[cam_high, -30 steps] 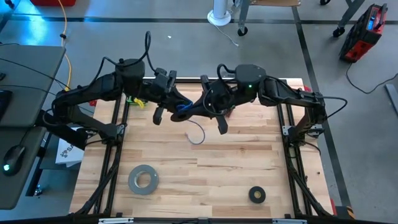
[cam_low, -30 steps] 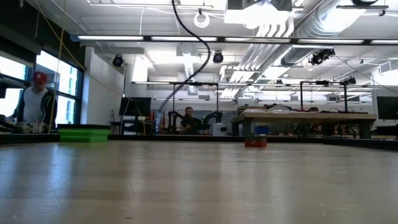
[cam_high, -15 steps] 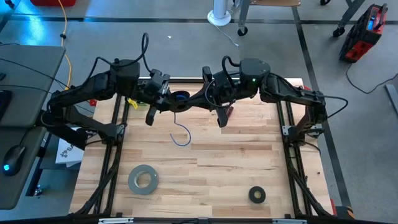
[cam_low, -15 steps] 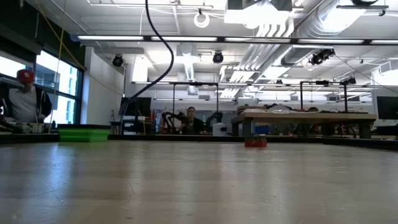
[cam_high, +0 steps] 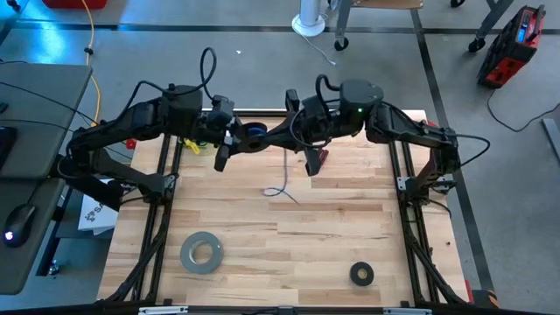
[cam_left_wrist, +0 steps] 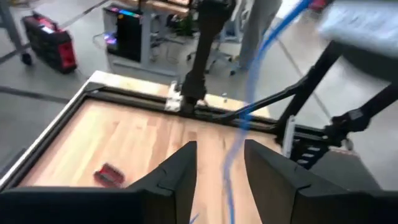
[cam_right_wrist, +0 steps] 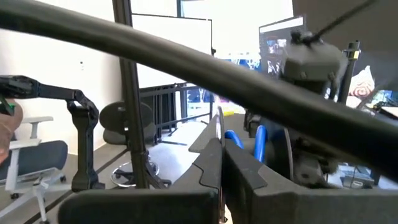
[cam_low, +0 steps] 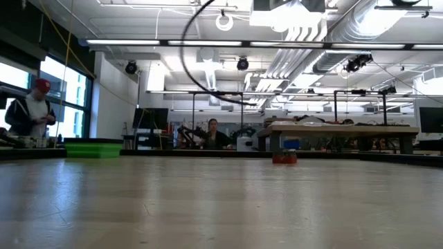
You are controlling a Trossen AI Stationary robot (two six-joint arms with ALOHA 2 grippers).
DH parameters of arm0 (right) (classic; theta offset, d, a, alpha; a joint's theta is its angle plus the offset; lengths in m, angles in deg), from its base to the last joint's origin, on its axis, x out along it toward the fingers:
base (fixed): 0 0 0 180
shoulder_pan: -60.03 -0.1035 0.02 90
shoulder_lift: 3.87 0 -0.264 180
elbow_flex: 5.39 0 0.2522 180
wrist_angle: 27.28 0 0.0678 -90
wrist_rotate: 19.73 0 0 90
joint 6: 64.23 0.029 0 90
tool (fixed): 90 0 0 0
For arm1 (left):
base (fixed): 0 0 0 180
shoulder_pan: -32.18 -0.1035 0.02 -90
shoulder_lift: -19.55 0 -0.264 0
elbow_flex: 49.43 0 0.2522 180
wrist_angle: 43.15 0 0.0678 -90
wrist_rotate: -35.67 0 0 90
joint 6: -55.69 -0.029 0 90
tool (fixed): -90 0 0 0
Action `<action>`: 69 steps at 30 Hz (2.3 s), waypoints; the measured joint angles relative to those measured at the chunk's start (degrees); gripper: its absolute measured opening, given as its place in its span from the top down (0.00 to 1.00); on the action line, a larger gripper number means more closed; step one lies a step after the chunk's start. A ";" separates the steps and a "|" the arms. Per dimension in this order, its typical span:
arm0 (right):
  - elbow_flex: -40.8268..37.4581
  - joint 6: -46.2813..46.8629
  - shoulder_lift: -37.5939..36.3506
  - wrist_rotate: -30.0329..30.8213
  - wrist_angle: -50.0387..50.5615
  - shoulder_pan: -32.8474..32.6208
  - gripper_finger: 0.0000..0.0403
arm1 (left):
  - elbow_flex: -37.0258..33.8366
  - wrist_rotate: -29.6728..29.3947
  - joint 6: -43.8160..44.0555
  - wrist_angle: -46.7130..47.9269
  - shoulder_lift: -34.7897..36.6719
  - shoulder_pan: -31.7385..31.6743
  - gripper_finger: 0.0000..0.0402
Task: Coil cords
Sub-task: Coil the blue wire onto a spool
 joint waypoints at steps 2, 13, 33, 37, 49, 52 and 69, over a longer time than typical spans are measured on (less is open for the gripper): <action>0.00 0.02 -0.01 -0.09 -0.22 0.23 1.00 | -0.70 -0.32 -0.73 -0.79 -0.01 0.00 0.67; 0.00 0.00 -0.15 -0.08 -0.60 1.13 1.00 | -6.49 -3.84 1.27 -4.61 0.28 0.14 0.66; 0.02 0.00 -1.74 -1.96 1.55 2.86 1.00 | -24.34 -6.67 2.00 -30.23 3.95 2.47 0.66; 0.02 0.05 -1.78 -1.98 1.59 2.84 1.00 | -24.49 -4.71 -2.87 -34.90 1.35 2.47 0.66; 0.02 0.00 -1.80 -1.98 1.38 2.84 1.00 | -24.25 -3.30 -3.22 -45.53 -2.67 3.08 0.66; 0.02 0.00 -1.81 -1.97 1.12 2.86 1.00 | -24.46 -3.62 -1.86 -46.48 -4.01 3.19 0.66; 0.02 -0.04 -1.82 -1.98 1.19 2.86 1.00 | -24.40 -4.84 -2.29 -42.44 -1.80 3.28 0.66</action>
